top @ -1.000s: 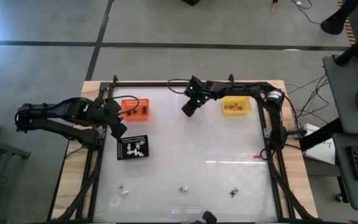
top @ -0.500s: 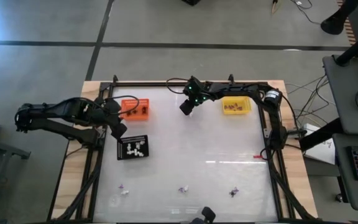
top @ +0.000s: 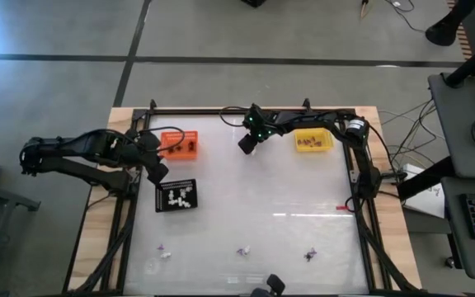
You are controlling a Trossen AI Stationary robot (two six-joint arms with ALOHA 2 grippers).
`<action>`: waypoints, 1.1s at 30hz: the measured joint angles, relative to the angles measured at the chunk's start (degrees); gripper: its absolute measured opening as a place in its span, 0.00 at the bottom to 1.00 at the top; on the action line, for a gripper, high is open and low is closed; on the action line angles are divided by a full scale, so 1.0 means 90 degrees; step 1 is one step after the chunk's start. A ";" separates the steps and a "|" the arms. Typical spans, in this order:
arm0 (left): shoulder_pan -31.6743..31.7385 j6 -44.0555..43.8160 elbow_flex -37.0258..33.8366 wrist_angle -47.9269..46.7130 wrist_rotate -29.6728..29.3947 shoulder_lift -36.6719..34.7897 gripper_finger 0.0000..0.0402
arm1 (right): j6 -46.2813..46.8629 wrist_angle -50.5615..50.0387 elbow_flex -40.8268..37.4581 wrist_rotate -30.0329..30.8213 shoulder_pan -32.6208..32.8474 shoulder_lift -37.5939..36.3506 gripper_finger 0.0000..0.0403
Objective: Sort Halloween decoration
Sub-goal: Put the black spider toy into the orange bin
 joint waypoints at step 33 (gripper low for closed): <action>-0.0001 -0.0141 0.0000 -0.0007 0.0000 -0.0002 0.24 | 0.0093 -0.0139 0.1599 -0.0748 0.0426 0.0077 0.02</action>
